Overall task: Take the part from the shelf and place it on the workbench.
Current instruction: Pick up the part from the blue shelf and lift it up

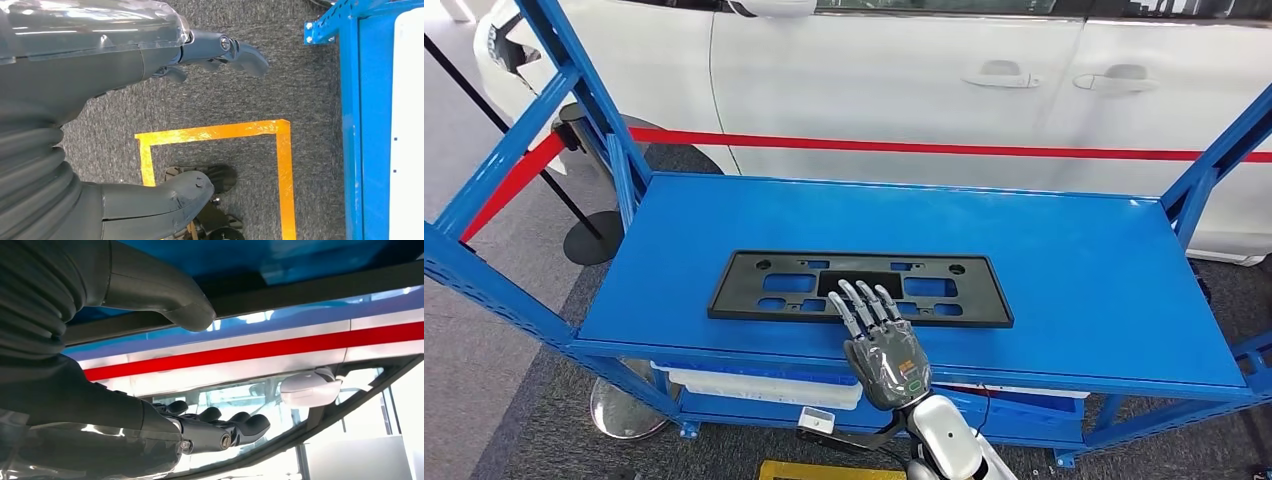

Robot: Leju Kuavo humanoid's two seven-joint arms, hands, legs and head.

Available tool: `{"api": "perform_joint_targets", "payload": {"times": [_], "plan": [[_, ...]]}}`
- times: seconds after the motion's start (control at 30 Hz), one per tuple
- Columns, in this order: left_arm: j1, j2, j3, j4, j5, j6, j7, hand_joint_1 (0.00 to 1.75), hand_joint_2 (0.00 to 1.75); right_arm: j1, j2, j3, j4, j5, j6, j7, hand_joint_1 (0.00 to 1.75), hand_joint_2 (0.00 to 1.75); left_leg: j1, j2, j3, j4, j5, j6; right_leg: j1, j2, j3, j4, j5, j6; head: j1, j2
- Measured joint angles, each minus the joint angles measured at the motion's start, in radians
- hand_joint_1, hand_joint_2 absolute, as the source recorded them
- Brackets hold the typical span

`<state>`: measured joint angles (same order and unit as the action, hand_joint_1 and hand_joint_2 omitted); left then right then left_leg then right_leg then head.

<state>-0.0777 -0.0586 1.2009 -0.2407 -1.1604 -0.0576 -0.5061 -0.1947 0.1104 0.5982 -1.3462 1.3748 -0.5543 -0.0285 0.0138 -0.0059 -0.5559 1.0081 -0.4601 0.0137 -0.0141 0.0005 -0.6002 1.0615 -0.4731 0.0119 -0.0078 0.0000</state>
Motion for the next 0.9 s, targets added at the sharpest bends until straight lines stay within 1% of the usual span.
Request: {"api": "perform_joint_targets", "payload": {"times": [0.03, 0.07, 0.13, 0.17, 0.2, 0.23, 0.27, 0.3, 0.33, 0.37, 0.4, 0.43, 0.47, 0.5, 0.53, 0.6, 0.63, 0.67, 0.7, 0.73, 0.77, 0.8, 0.83, 0.87, 0.9], "plan": [[0.000, 0.000, 0.000, 0.000, 0.000, 0.000, 0.000, 0.00, 1.75, -0.001, 0.000, 0.000, 0.000, 0.000, 0.001, 0.000, 0.00, 1.75, -0.001, 0.000, -0.001, 0.003, -0.003, -0.006, 0.002, 0.001, 0.013, -0.029, 0.005, -0.004, -0.001, 0.000], [0.000, 0.000, 0.000, 0.000, 0.000, 0.000, 0.000, 0.00, 1.75, -0.001, 0.000, 0.000, 0.000, 0.000, 0.001, 0.000, 0.00, 1.75, -0.002, 0.000, -0.003, 0.004, -0.004, -0.013, 0.005, 0.002, 0.015, -0.037, 0.002, -0.010, -0.002, 0.000], [0.000, -0.001, 0.001, 0.000, 0.000, -0.001, 0.001, 0.00, 1.75, -0.001, 0.000, 0.000, 0.000, 0.000, 0.002, 0.000, 0.00, 1.75, 0.001, 0.000, -0.002, 0.005, -0.007, -0.024, 0.005, 0.003, 0.015, -0.041, 0.005, -0.023, -0.003, 0.000], [-0.001, -0.001, 0.001, 0.000, 0.000, -0.002, 0.001, 0.00, 1.75, -0.002, 0.000, 0.000, 0.000, 0.000, 0.003, 0.000, 0.00, 1.75, 0.003, 0.001, -0.006, 0.019, -0.018, -0.030, 0.004, 0.003, 0.017, -0.044, 0.006, -0.029, -0.005, 0.000], [-0.001, -0.001, 0.001, 0.000, 0.000, -0.002, 0.001, 0.00, 1.75, -0.003, 0.000, 0.000, 0.000, 0.000, 0.003, 0.000, 0.00, 1.75, 0.004, 0.001, -0.019, 0.051, -0.039, -0.034, 0.002, 0.001, 0.020, -0.047, 0.007, -0.035, -0.007, 0.000], [-0.001, -0.002, 0.001, 0.000, 0.000, -0.002, 0.001, 0.00, 1.75, -0.003, 0.001, 0.000, 0.001, 0.000, 0.003, 0.000, 0.00, 1.75, 0.005, 0.002, -0.043, 0.103, -0.069, -0.038, 0.002, 0.000, 0.022, -0.048, 0.007, -0.039, -0.009, 0.000], [-0.001, -0.002, 0.002, 0.000, 0.000, -0.002, 0.001, 0.00, 1.31, -0.003, 0.001, 0.001, 0.001, 0.000, 0.003, 0.000, 0.00, 1.75, 0.005, 0.002, -0.074, 0.170, -0.100, -0.040, 0.003, -0.001, 0.022, -0.048, 0.006, -0.043, -0.011, 0.000], [0.000, -0.001, 0.002, 0.000, 0.000, -0.002, 0.001, 0.00, 1.31, -0.003, 0.001, 0.001, 0.002, 0.000, 0.004, 0.000, 0.00, 1.75, 0.005, 0.002, -0.105, 0.234, -0.125, -0.042, 0.005, -0.001, 0.022, -0.047, 0.005, -0.045, -0.012, 0.000], [0.000, -0.001, 0.002, 0.000, 0.000, -0.003, 0.001, 0.00, 1.31, -0.003, 0.001, 0.001, 0.004, 0.000, 0.004, 0.000, 0.00, 1.75, 0.005, 0.002, -0.127, 0.277, -0.134, -0.043, 0.006, -0.001, 0.023, -0.046, 0.004, -0.046, -0.011, 0.000], [0.001, -0.002, 0.002, 0.000, -0.001, -0.003, 0.001, 0.00, 1.31, -0.002, 0.001, 0.001, 0.005, 0.000, 0.005, 0.000, 0.00, 1.75, 0.005, 0.002, -0.132, 0.284, -0.123, -0.043, 0.007, -0.001, 0.023, -0.045, 0.003, -0.047, -0.012, 0.000], [0.001, -0.002, 0.002, 0.000, -0.003, -0.003, 0.001, 0.00, 1.75, -0.002, 0.001, 0.001, 0.006, 0.000, 0.005, 0.000, 0.00, 1.75, 0.005, 0.002, -0.119, 0.251, -0.095, -0.041, 0.008, 0.000, 0.025, -0.044, 0.001, -0.047, -0.011, 0.000], [0.000, -0.001, 0.002, 0.000, -0.007, -0.003, 0.001, 0.00, 1.75, -0.002, 0.001, 0.001, 0.006, 0.000, 0.005, 0.000, 0.00, 1.75, 0.005, 0.002, -0.090, 0.187, -0.055, -0.037, 0.009, 0.001, 0.027, -0.042, -0.001, -0.046, -0.012, 0.000], [0.000, 0.000, 0.002, 0.000, -0.012, -0.002, 0.002, 0.00, 1.75, -0.003, 0.001, 0.001, 0.006, 0.000, 0.005, 0.000, 0.00, 1.75, 0.004, 0.002, -0.058, 0.119, -0.027, -0.032, 0.010, 0.002, 0.029, -0.040, -0.004, -0.044, -0.011, 0.000], [-0.001, 0.000, 0.002, 0.000, -0.017, -0.001, 0.002, 0.00, 1.75, -0.003, 0.001, 0.002, 0.006, 0.000, 0.006, -0.001, 0.00, 1.75, 0.002, 0.001, -0.032, 0.063, -0.008, -0.027, 0.012, 0.003, 0.029, -0.038, -0.006, -0.041, -0.011, 0.000], [-0.002, 0.001, 0.002, 0.000, -0.021, 0.000, 0.004, 0.00, 1.75, -0.003, 0.001, 0.002, 0.006, 0.000, 0.006, -0.001, 0.00, 1.75, -0.001, 0.001, -0.017, 0.029, -0.001, -0.023, 0.014, 0.003, 0.028, -0.037, -0.007, -0.037, -0.011, 0.000], [-0.001, 0.002, 0.001, 0.000, -0.023, 0.004, 0.006, 0.00, 1.75, -0.003, 0.001, 0.004, 0.006, 0.000, 0.006, -0.001, 0.00, 1.75, -0.005, 0.000, -0.014, 0.015, -0.003, -0.016, 0.015, 0.003, 0.026, -0.038, -0.005, -0.027, -0.011, 0.000], [0.000, 0.002, 0.001, 0.000, -0.022, 0.004, 0.008, 0.00, 1.75, -0.003, 0.001, 0.004, 0.006, 0.000, 0.006, -0.001, 0.00, 1.75, -0.002, 0.001, -0.013, 0.011, 0.000, -0.010, 0.014, 0.003, 0.026, -0.038, -0.006, -0.022, -0.011, 0.000], [0.000, 0.002, 0.001, 0.000, -0.022, 0.005, 0.010, 0.00, 1.31, -0.004, 0.001, 0.005, 0.006, 0.000, 0.006, -0.001, 0.00, 1.75, 0.000, 0.001, -0.011, 0.006, 0.004, -0.004, 0.014, 0.002, 0.023, -0.031, -0.013, -0.017, -0.010, 0.000], [-0.001, 0.002, 0.001, 0.000, -0.020, 0.005, 0.011, 0.00, 0.87, -0.004, 0.001, 0.005, 0.006, -0.001, 0.006, -0.001, 0.00, 1.75, 0.002, 0.002, -0.009, 0.001, 0.007, 0.003, 0.014, 0.002, 0.013, -0.007, -0.030, -0.012, -0.008, 0.000], [-0.001, 0.002, 0.001, 0.000, -0.018, 0.005, 0.011, 0.00, 0.44, -0.004, 0.001, 0.005, 0.006, -0.001, 0.006, -0.001, 0.00, 1.75, 0.005, 0.002, -0.008, -0.003, 0.010, 0.008, 0.013, 0.002, -0.007, 0.036, -0.057, -0.008, -0.007, 0.000], [-0.002, 0.002, 0.001, 0.000, -0.017, 0.005, 0.012, 0.00, 0.00, -0.003, 0.001, 0.005, 0.006, -0.002, 0.006, -0.001, 0.00, 1.75, 0.004, 0.002, -0.008, -0.004, 0.010, 0.011, 0.012, 0.002, -0.036, 0.098, -0.089, -0.005, -0.005, 0.000], [-0.002, 0.002, 0.001, 0.000, -0.015, 0.005, 0.012, 0.00, 0.00, -0.001, 0.000, 0.005, 0.006, -0.003, 0.006, -0.001, 0.00, 1.75, 0.003, 0.003, -0.009, -0.004, 0.010, 0.013, 0.010, 0.002, -0.070, 0.164, -0.118, -0.003, -0.004, 0.000], [-0.002, 0.002, 0.001, 0.000, -0.015, 0.005, 0.012, 0.00, 0.00, 0.001, 0.000, 0.005, 0.007, -0.003, 0.006, -0.001, 0.00, 1.75, 0.003, 0.003, -0.010, -0.003, 0.010, 0.013, 0.009, 0.002, -0.095, 0.214, -0.132, -0.001, -0.003, 0.000], [-0.002, 0.002, 0.001, 0.000, -0.014, 0.005, 0.012, 0.00, 0.00, 0.003, -0.001, 0.005, 0.007, -0.004, 0.006, -0.001, 0.00, 1.75, 0.003, 0.003, -0.009, -0.003, 0.010, 0.013, 0.007, 0.002, -0.106, 0.232, -0.127, 0.000, -0.003, 0.000], [-0.002, 0.002, 0.001, 0.000, -0.014, 0.005, 0.012, 0.00, 0.00, 0.003, -0.001, 0.005, 0.007, -0.004, 0.006, -0.001, 0.00, 1.75, 0.003, 0.002, -0.009, -0.002, 0.009, 0.012, 0.006, 0.001, -0.098, 0.211, -0.104, 0.000, -0.003, 0.000]]}}
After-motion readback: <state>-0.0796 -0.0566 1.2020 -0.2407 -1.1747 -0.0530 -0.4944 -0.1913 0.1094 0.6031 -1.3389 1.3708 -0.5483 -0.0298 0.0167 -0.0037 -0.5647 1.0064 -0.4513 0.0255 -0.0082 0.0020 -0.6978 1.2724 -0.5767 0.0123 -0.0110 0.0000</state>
